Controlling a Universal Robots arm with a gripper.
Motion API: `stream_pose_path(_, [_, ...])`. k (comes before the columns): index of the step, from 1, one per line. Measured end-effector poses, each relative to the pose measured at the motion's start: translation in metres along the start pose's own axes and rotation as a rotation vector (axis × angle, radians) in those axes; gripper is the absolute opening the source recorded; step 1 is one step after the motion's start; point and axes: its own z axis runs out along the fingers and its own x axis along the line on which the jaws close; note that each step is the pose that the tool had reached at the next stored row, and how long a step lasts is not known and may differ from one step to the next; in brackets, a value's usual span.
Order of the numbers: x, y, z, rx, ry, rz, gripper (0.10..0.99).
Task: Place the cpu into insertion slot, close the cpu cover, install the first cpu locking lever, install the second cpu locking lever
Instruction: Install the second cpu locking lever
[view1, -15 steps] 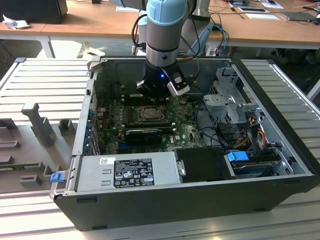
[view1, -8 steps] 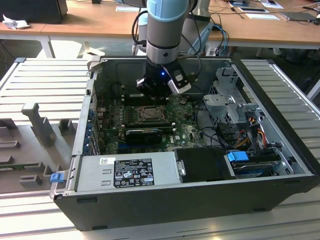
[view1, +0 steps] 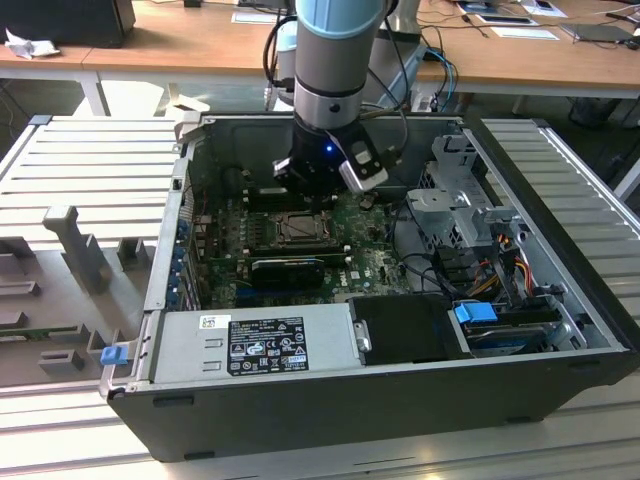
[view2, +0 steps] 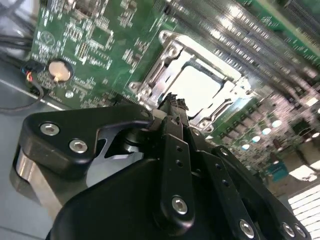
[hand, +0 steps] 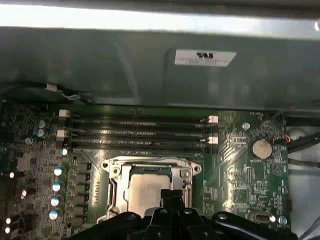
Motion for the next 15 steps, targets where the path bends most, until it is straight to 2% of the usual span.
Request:
stream_pose_path(2, [0.0005, -0.0120, -0.0016, 0.000, 0.0000, 0.000, 0.106])
stream_pose_path(3, [0.0007, -0.0183, -0.0026, -0.006, 0.0001, 0.000, 0.106])
stream_pose_path(4, [0.0008, -0.0223, -0.0031, -0.011, -0.0001, 0.000, 0.106])
stream_pose_path(7, [0.0012, -0.0310, -0.0039, -0.014, -0.0001, 0.000, 0.106])
stream_pose_path(9, [0.0014, -0.0365, -0.0042, -0.014, 0.0000, 0.000, 0.106])
stream_pose_path(12, [0.0021, -0.0408, -0.0038, -0.014, -0.0001, 0.000, 0.106])
stream_pose_path(14, [0.0053, -0.0414, -0.0028, -0.015, 0.0000, -0.001, 0.106])
stream_pose_path(15, [0.0111, -0.0418, -0.0017, -0.015, 0.0004, -0.003, 0.106])
